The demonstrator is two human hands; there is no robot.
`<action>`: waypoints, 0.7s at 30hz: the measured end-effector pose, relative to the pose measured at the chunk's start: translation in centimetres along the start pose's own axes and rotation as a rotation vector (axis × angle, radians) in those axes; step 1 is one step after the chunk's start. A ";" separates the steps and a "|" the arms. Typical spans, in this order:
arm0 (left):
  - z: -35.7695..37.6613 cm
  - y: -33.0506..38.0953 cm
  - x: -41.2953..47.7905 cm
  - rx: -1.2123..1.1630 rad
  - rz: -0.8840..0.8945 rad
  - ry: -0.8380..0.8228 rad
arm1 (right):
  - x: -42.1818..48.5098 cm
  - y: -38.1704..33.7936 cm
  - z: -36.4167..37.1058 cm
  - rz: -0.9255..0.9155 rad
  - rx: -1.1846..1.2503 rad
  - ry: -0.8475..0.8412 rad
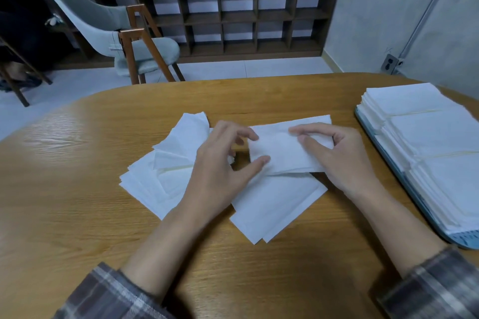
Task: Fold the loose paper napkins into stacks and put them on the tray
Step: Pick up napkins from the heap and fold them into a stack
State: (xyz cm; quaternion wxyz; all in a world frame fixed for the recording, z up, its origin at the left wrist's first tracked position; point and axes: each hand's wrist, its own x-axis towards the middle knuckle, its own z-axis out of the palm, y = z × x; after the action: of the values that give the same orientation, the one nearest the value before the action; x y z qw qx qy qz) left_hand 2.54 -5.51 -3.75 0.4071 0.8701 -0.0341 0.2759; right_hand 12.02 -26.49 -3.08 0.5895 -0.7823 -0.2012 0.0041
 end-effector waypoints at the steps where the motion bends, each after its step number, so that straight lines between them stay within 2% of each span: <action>1: 0.0 0.0 -0.1 -0.003 0.026 -0.089 | 0.2 0.2 -0.2 0.000 -0.035 0.057; 4: 0.5 0.2 -0.8 0.012 0.010 -0.432 | 0.5 0.9 -0.4 -0.009 -0.082 0.112; 6: 1.0 0.2 -1.3 0.088 0.014 -0.518 | 0.4 1.0 -0.2 -0.016 -0.084 0.101; 12: 0.9 0.4 -1.2 -0.020 -0.033 -0.503 | 0.3 1.0 -0.2 -0.006 -0.046 0.070; 15: -0.1 1.1 -0.8 -0.100 -0.112 -0.475 | 0.3 0.6 -0.3 -0.028 0.014 -0.012; 21: -2.2 1.8 0.3 -0.430 -0.213 -0.331 | 0.1 0.3 -0.4 -0.011 0.252 -0.210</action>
State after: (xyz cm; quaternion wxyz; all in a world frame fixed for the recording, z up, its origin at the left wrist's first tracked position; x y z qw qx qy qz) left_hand 1.30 -5.08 -1.25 0.5977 0.7957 -0.0664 0.0724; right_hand 12.28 -26.89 -3.17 0.6587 -0.6963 -0.2638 0.1078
